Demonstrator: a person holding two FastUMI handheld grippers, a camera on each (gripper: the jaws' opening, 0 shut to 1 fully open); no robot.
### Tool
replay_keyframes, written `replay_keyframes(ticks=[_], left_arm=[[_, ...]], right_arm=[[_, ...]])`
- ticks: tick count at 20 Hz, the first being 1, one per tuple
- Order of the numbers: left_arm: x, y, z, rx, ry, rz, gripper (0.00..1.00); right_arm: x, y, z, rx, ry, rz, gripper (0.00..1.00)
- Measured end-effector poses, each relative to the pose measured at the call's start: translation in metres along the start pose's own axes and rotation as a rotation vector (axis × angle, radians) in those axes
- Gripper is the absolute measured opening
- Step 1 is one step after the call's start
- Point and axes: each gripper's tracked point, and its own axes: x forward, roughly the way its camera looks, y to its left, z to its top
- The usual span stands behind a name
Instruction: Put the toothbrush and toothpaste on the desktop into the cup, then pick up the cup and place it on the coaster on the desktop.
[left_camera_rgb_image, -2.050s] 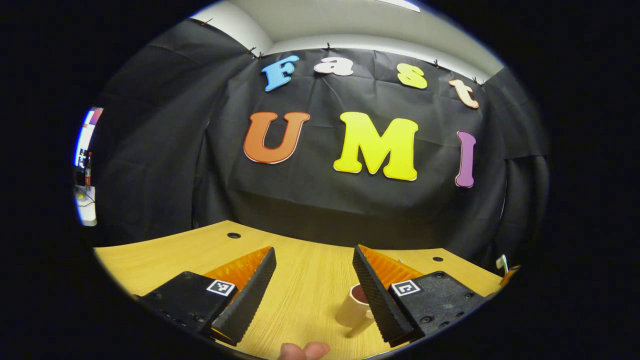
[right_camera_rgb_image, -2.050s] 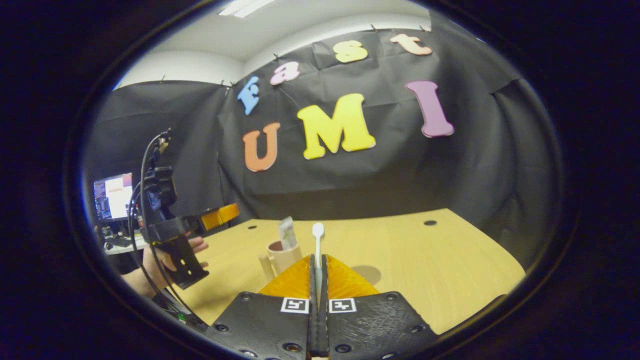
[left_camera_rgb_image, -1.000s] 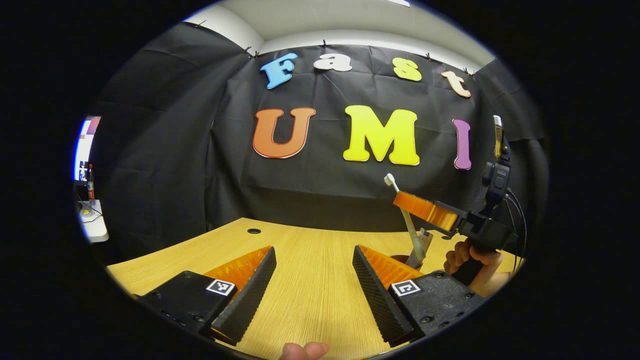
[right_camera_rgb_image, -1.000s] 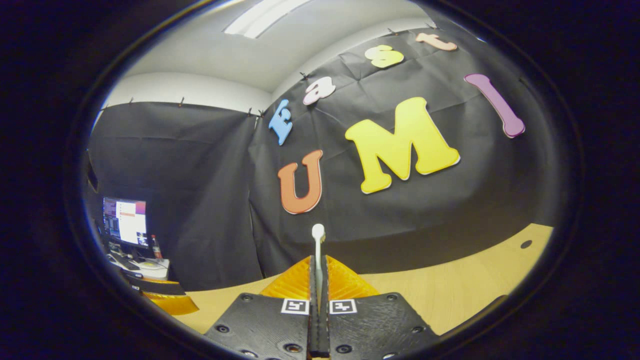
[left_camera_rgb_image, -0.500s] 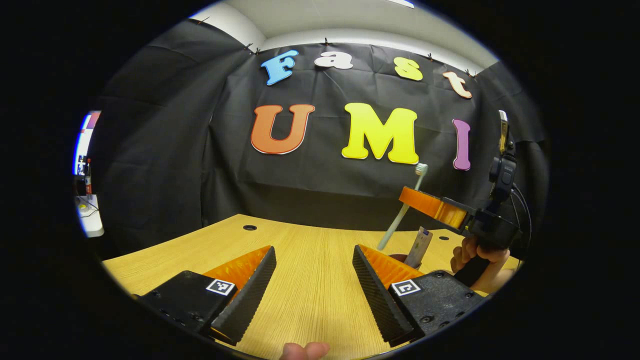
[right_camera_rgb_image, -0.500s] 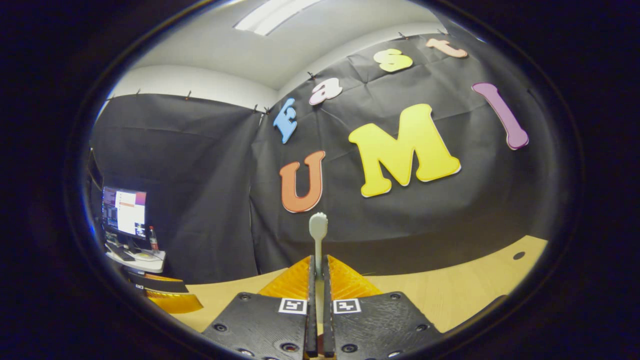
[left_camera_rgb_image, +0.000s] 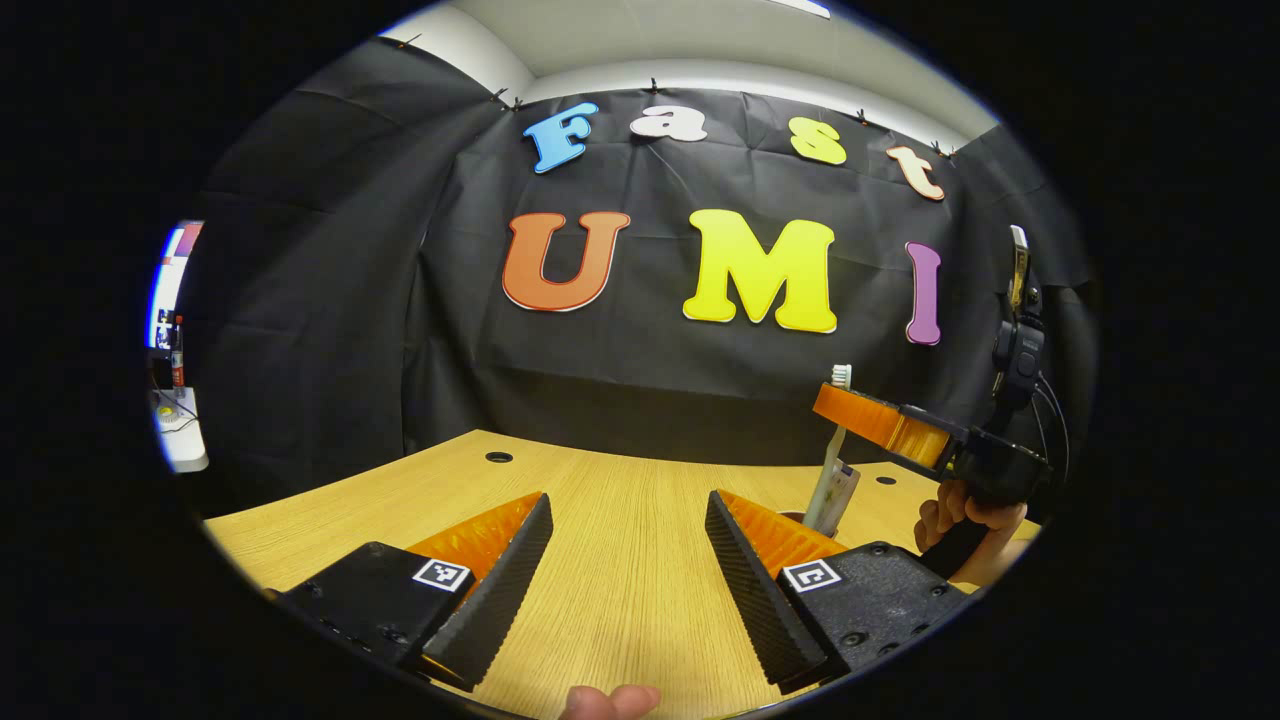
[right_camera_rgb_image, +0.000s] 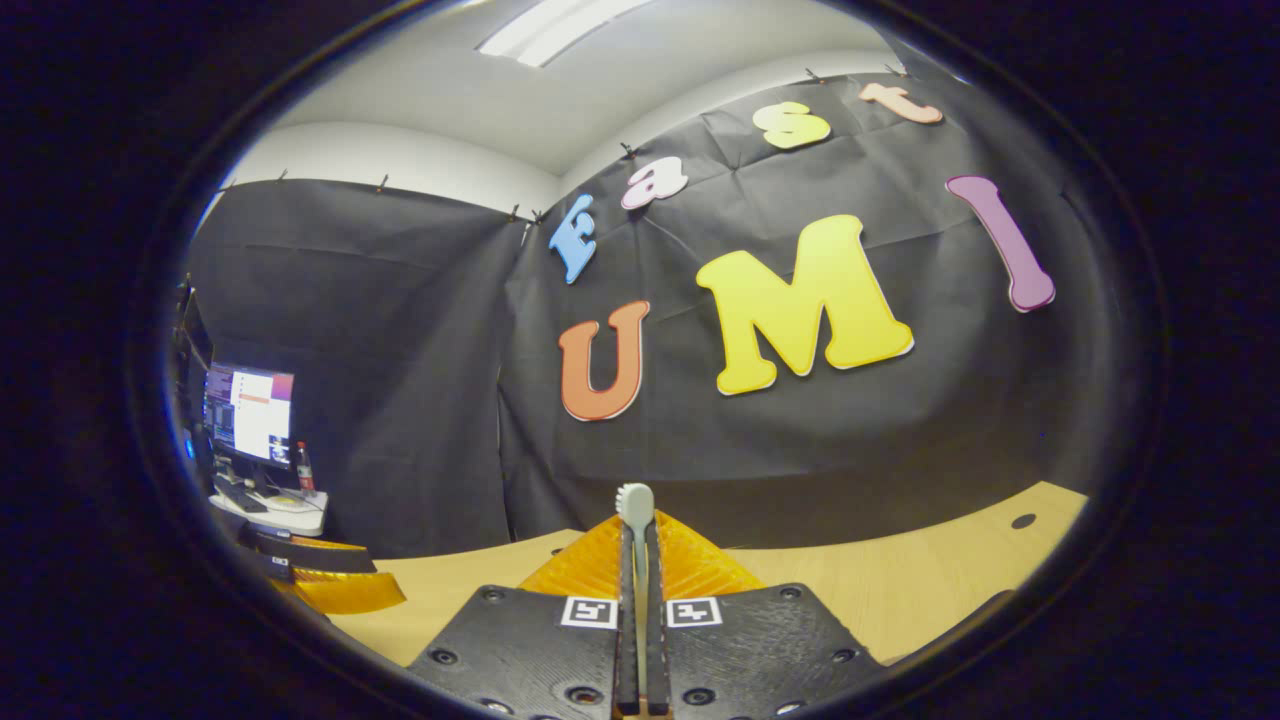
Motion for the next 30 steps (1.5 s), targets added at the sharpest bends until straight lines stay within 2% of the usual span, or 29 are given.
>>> replay_keyframes(ticks=[3,6,10,13,16,19,20,22,23,24,25,27,28,30], left_arm=[[-0.001,-0.002,-0.004,-0.005,0.017,0.002,0.98],[-0.002,-0.007,-0.001,-0.021,0.022,-0.002,0.98],[-0.007,-0.014,0.012,-0.005,0.001,0.01,0.98],[-0.013,-0.026,0.025,-0.018,-0.01,-0.012,0.97],[-0.012,-0.04,0.035,-0.011,0.014,-0.048,0.97],[0.0,-0.054,0.048,0.06,0.114,-0.094,1.0],[0.005,-0.058,0.056,0.065,0.139,-0.103,0.98],[0.016,-0.074,0.069,0.053,0.222,-0.163,0.97],[0.023,-0.083,0.071,0.053,0.273,-0.19,1.0],[0.032,-0.091,0.07,0.071,0.332,-0.205,0.97],[0.039,-0.097,0.065,0.105,0.407,-0.219,0.97],[0.05,-0.104,0.054,0.164,0.555,-0.227,0.98],[0.055,-0.11,0.045,0.172,0.632,-0.229,0.97],[0.049,-0.121,0.017,0.143,0.811,-0.242,0.98]], right_arm=[[-0.007,0.0,-0.018,-0.036,0.066,-0.004,0.04],[-0.018,0.006,-0.03,-0.05,0.122,0.021,0.96],[-0.044,-0.001,0.0,-0.032,0.044,-0.007,0.95],[-0.077,-0.014,0.018,-0.015,0.028,-0.05,0.95],[-0.137,-0.034,0.031,-0.017,0.029,-0.096,0.96],[-0.201,-0.063,0.044,-0.039,0.009,-0.168,0.96],[-0.222,-0.073,0.046,-0.036,0.007,-0.193,0.96],[-0.261,-0.088,0.046,-0.021,0.009,-0.234,0.96],[-0.278,-0.097,0.045,-0.019,0.01,-0.255,0.95],[-0.291,-0.106,0.041,-0.023,0.017,-0.274,0.92],[-0.303,-0.116,0.033,-0.032,0.034,-0.295,0.95],[-0.325,-0.135,0.015,-0.052,0.087,-0.342,0.92],[-0.335,-0.141,0.012,-0.048,0.096,-0.362,0.95],[-0.35,-0.143,0.01,0.015,0.081,-0.371,0.95]])
